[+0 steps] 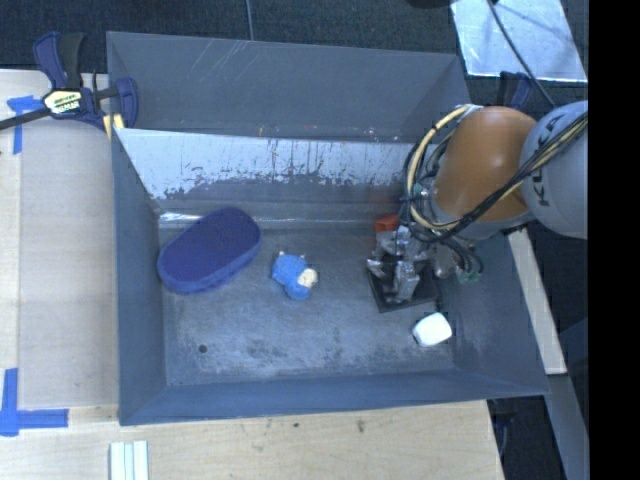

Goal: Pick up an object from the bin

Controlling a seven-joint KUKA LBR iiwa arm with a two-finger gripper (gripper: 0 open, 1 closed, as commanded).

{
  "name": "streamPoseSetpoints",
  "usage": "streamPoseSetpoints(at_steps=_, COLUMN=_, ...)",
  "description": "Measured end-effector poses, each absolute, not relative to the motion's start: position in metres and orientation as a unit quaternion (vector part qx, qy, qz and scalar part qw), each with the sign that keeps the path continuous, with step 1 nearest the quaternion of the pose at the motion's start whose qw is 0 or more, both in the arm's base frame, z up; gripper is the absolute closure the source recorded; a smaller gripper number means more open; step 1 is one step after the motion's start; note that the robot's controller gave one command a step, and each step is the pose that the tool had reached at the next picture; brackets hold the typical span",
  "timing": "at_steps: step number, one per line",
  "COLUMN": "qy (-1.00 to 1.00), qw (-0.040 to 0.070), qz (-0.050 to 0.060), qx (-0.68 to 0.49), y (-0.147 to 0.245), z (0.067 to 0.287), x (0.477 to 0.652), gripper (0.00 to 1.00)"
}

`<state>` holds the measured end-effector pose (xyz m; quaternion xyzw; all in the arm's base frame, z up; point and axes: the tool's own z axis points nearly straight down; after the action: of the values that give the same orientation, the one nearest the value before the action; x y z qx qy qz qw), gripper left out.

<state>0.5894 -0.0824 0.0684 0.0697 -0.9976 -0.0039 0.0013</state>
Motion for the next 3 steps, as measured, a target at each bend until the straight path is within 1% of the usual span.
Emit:
streamPoseSetpoints(at_steps=1, qy=-0.997, qw=0.001, qz=-0.003, qx=0.072, y=-0.079, z=0.094, x=0.589, gripper=1.0)
streamPoseSetpoints(at_steps=2, qy=-0.997, qw=0.001, qz=-0.001, qx=0.072, y=-0.078, z=0.13, x=0.587, gripper=1.0)
streamPoseSetpoints(at_steps=3, qy=-0.997, qw=0.004, qz=-0.001, qx=0.072, y=-0.078, z=0.129, x=0.585, gripper=1.0)
